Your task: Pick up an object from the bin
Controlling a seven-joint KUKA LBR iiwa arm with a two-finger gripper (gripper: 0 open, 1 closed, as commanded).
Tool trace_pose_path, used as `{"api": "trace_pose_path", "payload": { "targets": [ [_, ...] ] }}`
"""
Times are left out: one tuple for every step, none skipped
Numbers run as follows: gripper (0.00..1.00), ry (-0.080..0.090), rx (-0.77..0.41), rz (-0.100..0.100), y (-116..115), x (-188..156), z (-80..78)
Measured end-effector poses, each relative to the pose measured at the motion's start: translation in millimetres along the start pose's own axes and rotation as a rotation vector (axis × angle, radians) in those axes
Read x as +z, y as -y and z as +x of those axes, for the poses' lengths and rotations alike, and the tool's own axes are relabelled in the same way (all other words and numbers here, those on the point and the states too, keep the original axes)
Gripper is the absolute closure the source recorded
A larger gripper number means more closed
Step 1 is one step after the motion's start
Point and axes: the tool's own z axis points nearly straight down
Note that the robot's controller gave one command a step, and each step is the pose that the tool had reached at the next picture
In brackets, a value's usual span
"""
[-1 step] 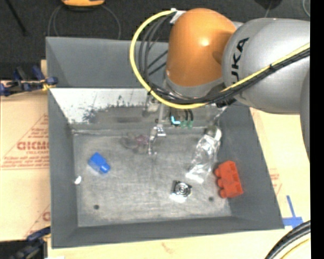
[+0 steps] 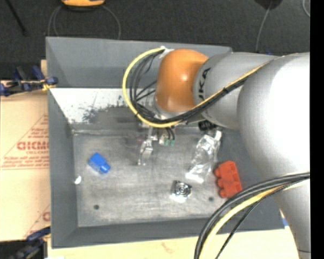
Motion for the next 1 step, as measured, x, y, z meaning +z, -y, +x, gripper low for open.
{"api": "trace_pose_path", "payload": {
  "targets": [
    [0.0,-0.006,0.077,0.002,4.4,-18.2,9.9]
  ]
}}
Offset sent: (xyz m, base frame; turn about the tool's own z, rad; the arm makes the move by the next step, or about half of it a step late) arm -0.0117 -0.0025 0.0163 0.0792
